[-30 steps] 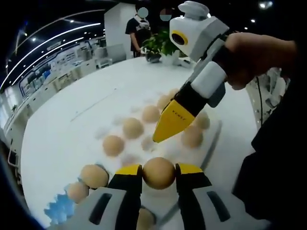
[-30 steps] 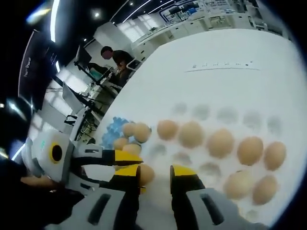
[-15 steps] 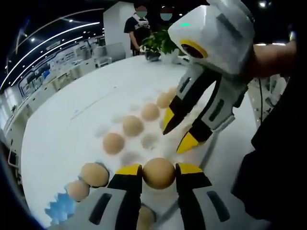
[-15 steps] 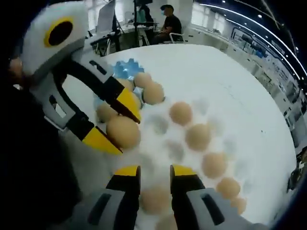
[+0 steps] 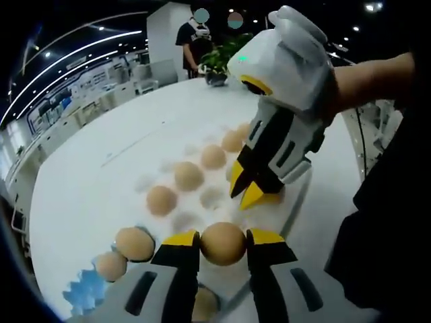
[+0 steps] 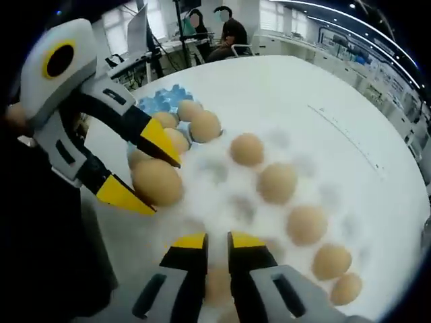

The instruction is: Place the egg into an empty slot of the egg tray after lifting it from the table, then release the egg inside the slot.

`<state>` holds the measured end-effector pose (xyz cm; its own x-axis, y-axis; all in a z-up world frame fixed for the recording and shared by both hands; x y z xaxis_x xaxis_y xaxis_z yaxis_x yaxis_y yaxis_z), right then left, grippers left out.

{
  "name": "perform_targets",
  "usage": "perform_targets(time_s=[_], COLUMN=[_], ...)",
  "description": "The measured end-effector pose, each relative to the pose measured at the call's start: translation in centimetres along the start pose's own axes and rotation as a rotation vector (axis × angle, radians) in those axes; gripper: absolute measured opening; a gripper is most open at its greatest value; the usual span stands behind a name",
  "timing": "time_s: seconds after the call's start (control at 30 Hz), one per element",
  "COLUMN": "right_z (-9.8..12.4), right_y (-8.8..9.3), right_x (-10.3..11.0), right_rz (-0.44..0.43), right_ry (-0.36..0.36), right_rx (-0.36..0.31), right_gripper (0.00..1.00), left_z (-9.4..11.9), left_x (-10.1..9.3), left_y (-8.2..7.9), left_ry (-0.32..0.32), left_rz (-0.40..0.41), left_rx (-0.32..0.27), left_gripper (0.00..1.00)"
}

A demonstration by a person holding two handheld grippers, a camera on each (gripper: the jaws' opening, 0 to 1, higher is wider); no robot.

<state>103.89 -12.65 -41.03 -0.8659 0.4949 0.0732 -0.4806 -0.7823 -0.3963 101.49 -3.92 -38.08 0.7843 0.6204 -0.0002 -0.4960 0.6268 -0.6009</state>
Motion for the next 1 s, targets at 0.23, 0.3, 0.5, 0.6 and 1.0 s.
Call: perform_targets(time_s=[0.23, 0.3, 0.5, 0.6, 1.0], right_z=[-0.2, -0.1, -0.1, -0.1, -0.2], right_y=[-0.1, 0.0, 0.3, 0.2, 0.1], right_x=[0.2, 0.1, 0.1, 0.2, 0.1], right_rz=[0.053, 0.041, 0.0, -0.004, -0.019], right_ry=[0.022, 0.019, 0.017, 0.025, 0.012], right_rx=[0.02, 0.008, -0.044, -0.06, -0.075], right_gripper=[0.13, 0.13, 0.13, 0.13, 0.12], left_z=[0.6, 0.8, 1.4, 1.7, 3.5], left_x=[0.5, 0.7, 1.4, 1.7, 3.3], left_y=[0.2, 0.3, 0.9, 1.2, 2.5], left_ry=[-0.017, -0.022, -0.043, -0.053, -0.103], left_rz=[0.014, 0.021, 0.057, 0.07, 0.121], left_rx=[-0.003, -0.004, -0.005, -0.005, -0.005], left_gripper=[0.27, 0.27, 0.27, 0.27, 0.27])
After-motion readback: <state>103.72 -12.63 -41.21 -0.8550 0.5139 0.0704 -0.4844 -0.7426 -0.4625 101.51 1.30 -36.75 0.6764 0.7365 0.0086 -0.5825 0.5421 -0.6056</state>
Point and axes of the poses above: the point that each gripper's makers call its tool centre point, and the gripper's own axes: z roughly backward along the fingers, x roughly to its left, y roughly out of its underside, the point moved 4 cm from there along z, roughly backward along the fingers, and after that the axes turned 10 degrees about x, right-handed, at the moved point
